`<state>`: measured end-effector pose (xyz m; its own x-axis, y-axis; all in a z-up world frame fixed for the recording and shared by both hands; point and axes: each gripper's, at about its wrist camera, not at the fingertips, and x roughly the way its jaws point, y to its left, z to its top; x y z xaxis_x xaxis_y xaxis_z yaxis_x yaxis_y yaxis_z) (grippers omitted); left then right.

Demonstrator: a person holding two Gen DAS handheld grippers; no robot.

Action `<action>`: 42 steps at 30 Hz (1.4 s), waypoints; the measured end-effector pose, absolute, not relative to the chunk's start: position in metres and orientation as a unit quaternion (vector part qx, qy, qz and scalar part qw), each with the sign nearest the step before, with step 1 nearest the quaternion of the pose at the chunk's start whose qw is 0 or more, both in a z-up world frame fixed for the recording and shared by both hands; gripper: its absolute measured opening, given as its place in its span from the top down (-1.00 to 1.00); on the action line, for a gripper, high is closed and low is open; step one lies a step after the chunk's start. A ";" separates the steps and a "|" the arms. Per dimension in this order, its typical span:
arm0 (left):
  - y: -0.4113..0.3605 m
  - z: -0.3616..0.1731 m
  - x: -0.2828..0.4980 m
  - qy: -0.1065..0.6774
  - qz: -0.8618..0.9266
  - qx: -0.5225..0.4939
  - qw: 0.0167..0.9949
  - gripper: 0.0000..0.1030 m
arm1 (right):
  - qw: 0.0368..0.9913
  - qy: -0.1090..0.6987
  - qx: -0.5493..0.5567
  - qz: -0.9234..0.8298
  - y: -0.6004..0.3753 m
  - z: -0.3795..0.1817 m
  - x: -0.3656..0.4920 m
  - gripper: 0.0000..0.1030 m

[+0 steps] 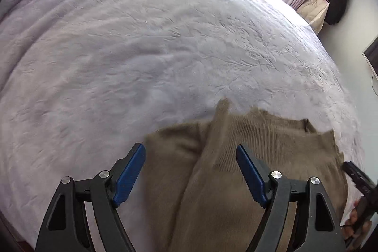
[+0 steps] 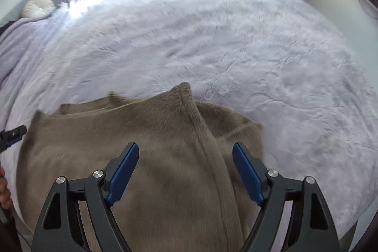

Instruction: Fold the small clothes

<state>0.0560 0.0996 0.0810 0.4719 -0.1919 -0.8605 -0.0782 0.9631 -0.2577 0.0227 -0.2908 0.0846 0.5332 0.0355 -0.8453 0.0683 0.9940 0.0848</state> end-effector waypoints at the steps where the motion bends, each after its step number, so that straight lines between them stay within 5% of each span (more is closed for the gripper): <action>1: 0.101 0.081 0.041 0.514 -0.037 -0.123 0.848 -0.56 | 0.881 0.471 0.046 0.006 -0.289 0.091 0.007 -0.65; 7: 0.079 0.072 -0.054 0.507 -0.066 -0.031 0.859 -0.56 | 0.890 0.442 -0.071 0.084 -0.241 0.106 -0.078 -0.65; 12: 0.058 0.049 -0.059 0.518 -0.055 -0.004 0.853 -0.56 | 0.880 0.449 -0.110 0.111 -0.209 0.075 -0.104 -0.65; 15: 0.058 0.043 -0.051 0.516 -0.040 -0.009 0.856 -1.00 | 0.851 0.503 -0.104 0.107 -0.210 0.031 -0.094 -0.73; 31: 0.055 0.033 -0.028 0.512 -0.076 -0.072 0.853 -1.00 | 0.889 0.427 -0.109 0.122 -0.186 0.087 -0.085 -0.80; 42: 0.043 0.036 -0.018 0.508 -0.093 -0.072 0.853 -0.82 | 0.862 0.498 -0.080 0.052 -0.156 0.044 -0.007 -1.00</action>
<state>-0.0178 0.0431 0.0362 0.4673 -0.2328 -0.8529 0.0860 0.9721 -0.2182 -0.0070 -0.1558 0.0437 0.4980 0.0095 -0.8671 -0.1696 0.9817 -0.0867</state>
